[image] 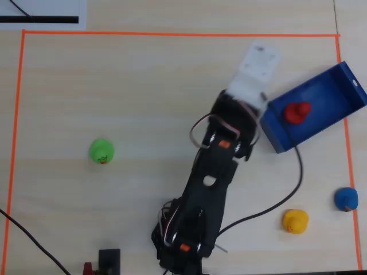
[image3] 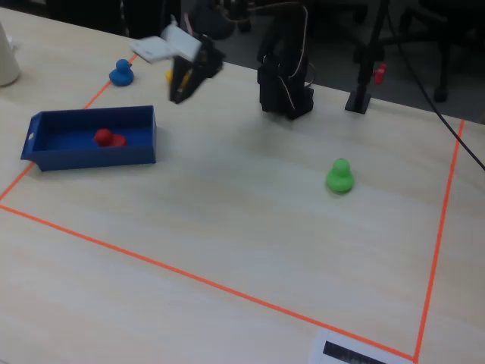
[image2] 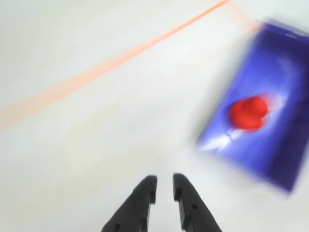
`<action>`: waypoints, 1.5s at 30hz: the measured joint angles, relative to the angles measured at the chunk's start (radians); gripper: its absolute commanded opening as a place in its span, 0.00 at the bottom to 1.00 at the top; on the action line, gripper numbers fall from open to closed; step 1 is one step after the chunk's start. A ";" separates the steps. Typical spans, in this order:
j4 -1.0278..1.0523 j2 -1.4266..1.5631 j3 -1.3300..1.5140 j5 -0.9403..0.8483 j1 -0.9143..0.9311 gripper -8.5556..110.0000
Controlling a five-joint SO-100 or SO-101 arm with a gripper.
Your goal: Grasp red duck and put it into box.
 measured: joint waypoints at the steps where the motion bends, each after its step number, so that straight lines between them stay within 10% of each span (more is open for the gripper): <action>1: 0.017 0.097 0.121 -0.017 -0.049 0.07; 13: 0.201 0.996 1.190 -0.167 -0.351 0.07; 45: 0.279 1.092 1.212 -0.112 -0.410 0.08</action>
